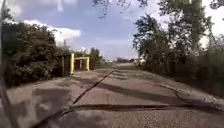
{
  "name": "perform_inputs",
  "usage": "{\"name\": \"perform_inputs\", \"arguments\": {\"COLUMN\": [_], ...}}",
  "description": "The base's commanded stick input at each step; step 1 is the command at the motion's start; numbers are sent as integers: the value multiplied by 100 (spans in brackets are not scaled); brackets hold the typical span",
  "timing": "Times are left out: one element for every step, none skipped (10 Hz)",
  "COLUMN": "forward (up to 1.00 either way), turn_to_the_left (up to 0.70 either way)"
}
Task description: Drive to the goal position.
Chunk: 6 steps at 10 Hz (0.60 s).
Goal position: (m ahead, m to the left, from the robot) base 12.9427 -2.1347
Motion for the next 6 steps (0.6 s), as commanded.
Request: {"name": "perform_inputs", "arguments": {"forward": [70,70,70,70,70,70], "turn_to_the_left": [-17,-25,-34,-34,-26,-18]}}
